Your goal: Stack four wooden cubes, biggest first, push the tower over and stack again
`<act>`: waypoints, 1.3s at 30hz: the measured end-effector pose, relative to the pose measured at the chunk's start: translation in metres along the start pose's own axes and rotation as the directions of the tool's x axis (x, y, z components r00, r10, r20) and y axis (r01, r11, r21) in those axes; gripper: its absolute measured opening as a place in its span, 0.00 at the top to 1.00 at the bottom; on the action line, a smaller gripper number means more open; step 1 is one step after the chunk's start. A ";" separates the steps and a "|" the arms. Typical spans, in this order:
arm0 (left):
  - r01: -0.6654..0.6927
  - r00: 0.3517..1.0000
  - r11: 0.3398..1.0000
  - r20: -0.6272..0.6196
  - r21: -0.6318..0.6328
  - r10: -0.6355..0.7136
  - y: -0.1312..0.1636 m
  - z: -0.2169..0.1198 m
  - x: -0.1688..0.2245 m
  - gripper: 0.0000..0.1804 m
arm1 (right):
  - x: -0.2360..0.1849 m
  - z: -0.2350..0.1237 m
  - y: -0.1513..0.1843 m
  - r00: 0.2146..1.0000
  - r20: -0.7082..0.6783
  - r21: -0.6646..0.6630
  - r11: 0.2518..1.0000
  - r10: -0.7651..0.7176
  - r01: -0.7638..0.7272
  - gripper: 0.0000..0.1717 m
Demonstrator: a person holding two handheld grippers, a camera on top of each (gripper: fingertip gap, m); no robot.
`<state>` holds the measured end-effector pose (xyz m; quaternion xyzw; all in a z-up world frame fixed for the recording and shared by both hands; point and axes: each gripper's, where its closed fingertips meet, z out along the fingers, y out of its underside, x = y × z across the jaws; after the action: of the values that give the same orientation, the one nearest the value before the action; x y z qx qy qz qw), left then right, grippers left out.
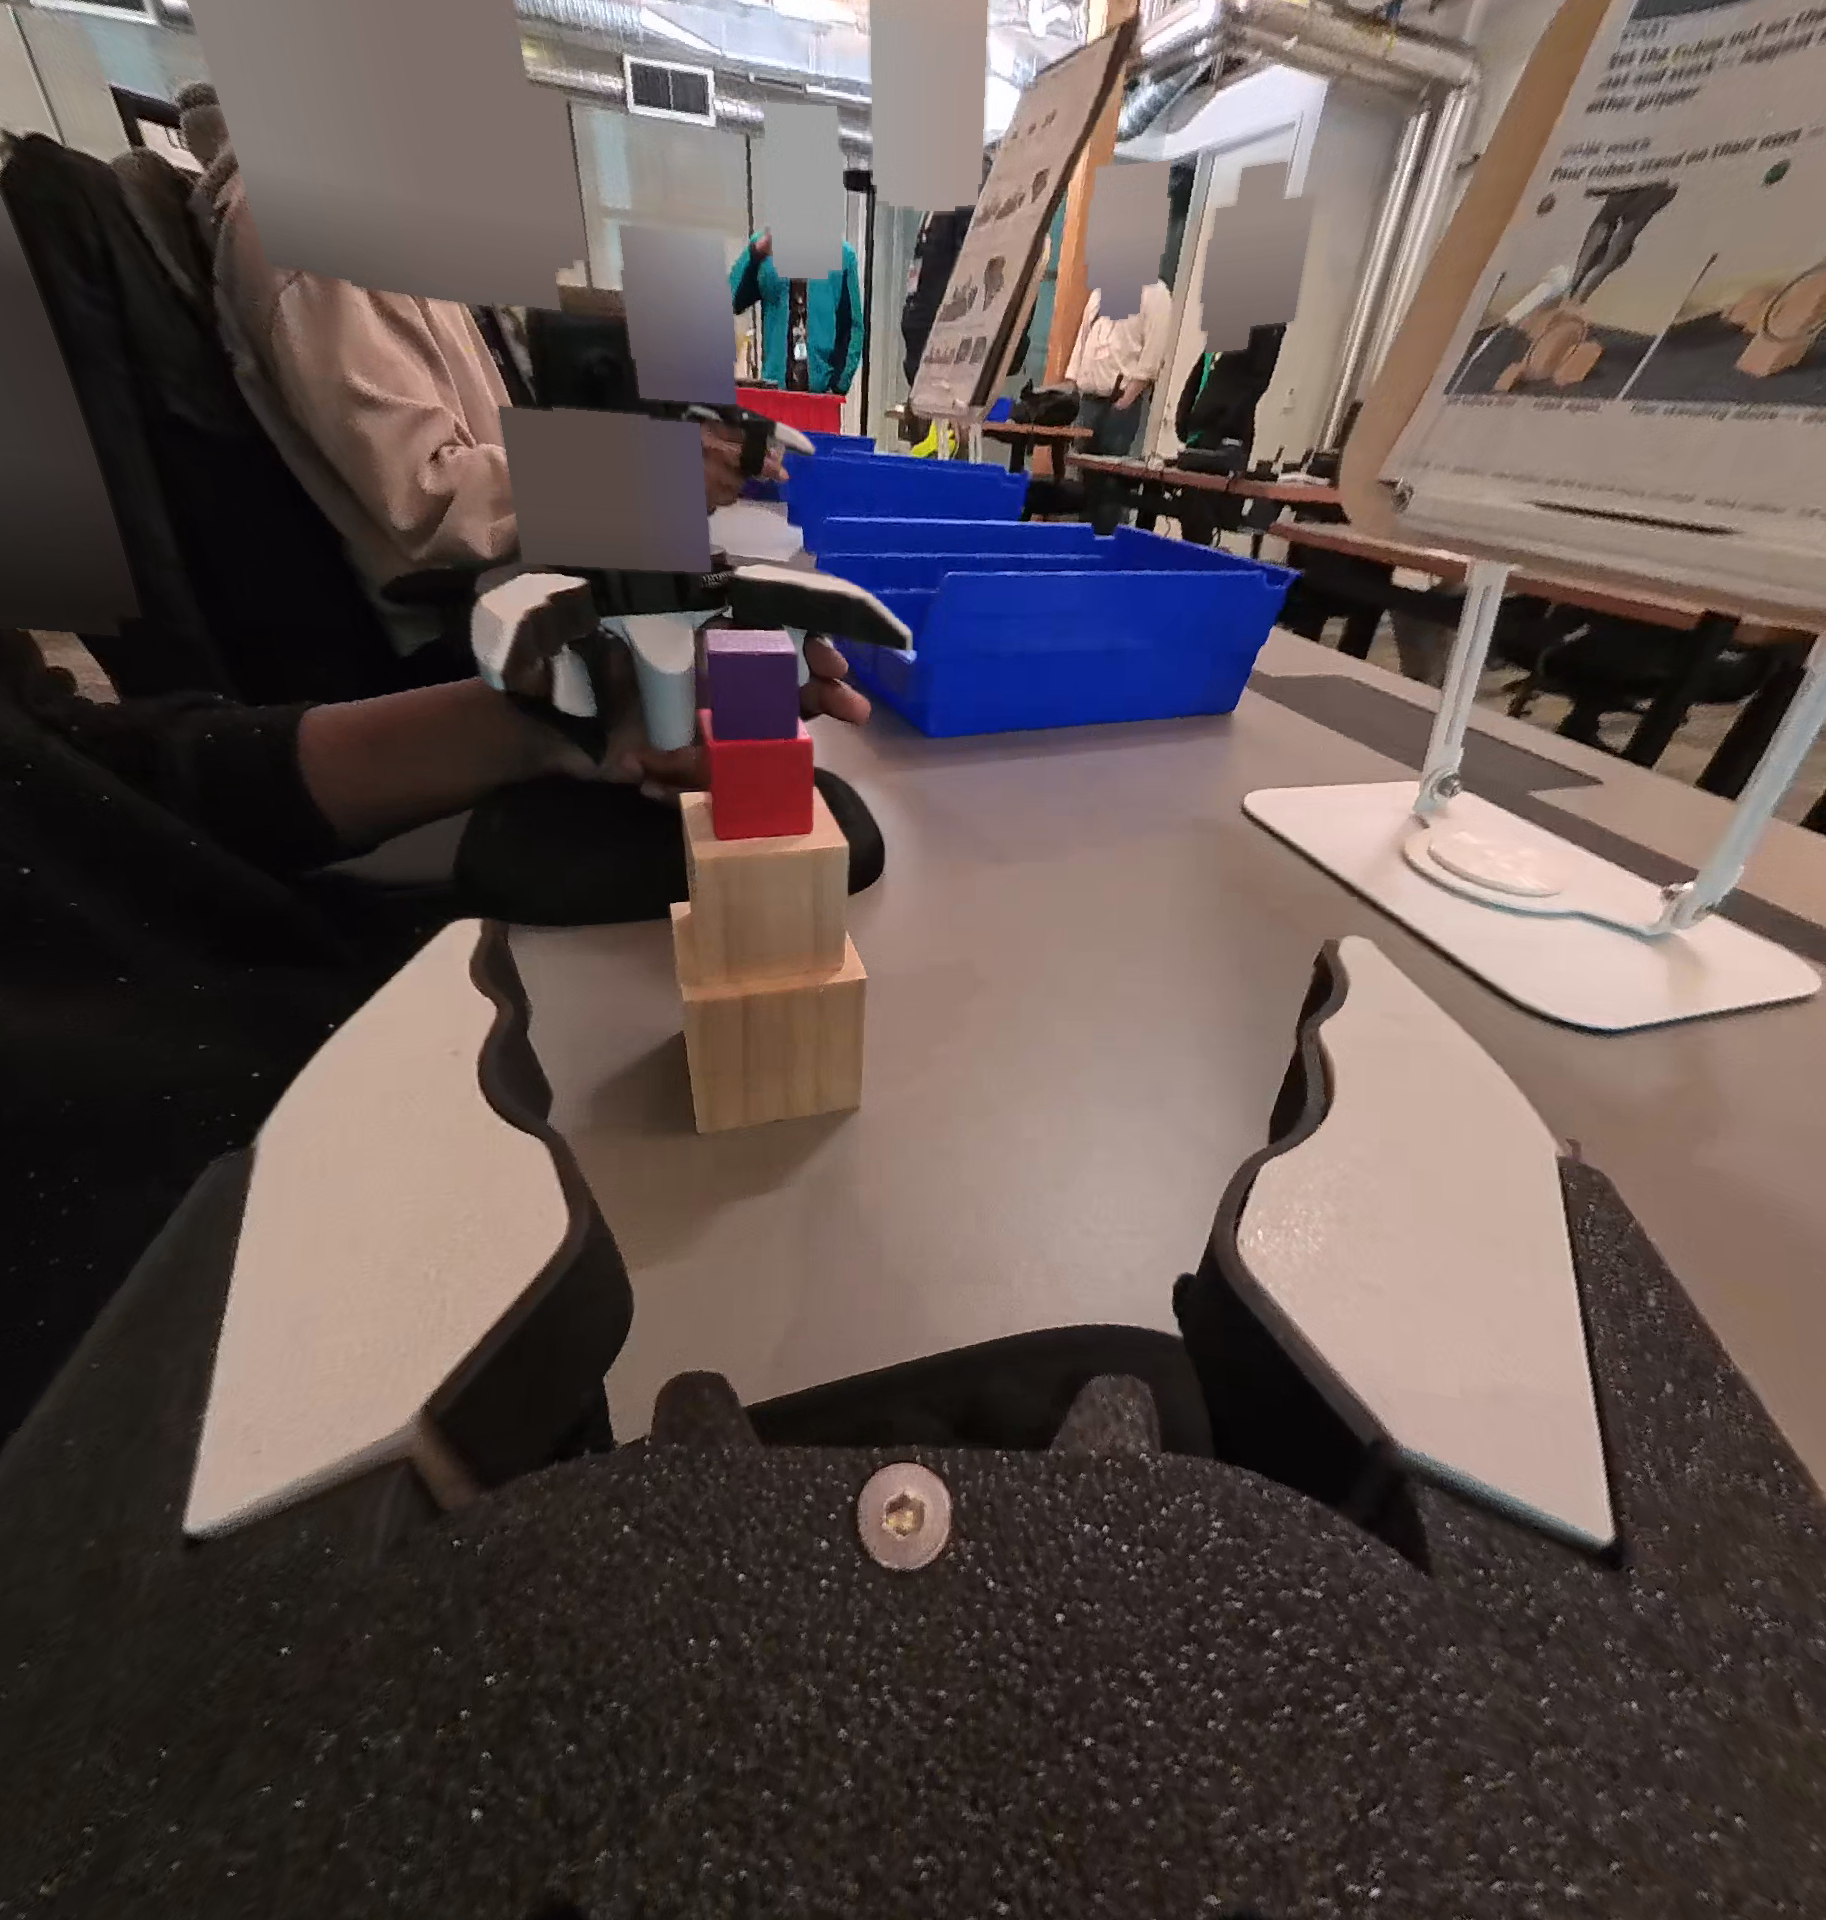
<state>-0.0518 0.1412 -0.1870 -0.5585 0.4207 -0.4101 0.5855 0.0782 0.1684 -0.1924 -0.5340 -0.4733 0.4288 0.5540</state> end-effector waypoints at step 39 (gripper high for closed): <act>0.089 0.968 0.894 0.248 -0.439 0.026 0.032 0.058 0.018 1.00 | 0.003 0.001 0.003 0.996 -0.072 -0.013 0.999 -0.054 0.053 0.29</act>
<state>0.0094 0.1438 -0.2186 -0.7315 0.4181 -0.2390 0.4826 0.0781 0.1718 -0.1950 -0.5392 -0.4694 0.3917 0.5792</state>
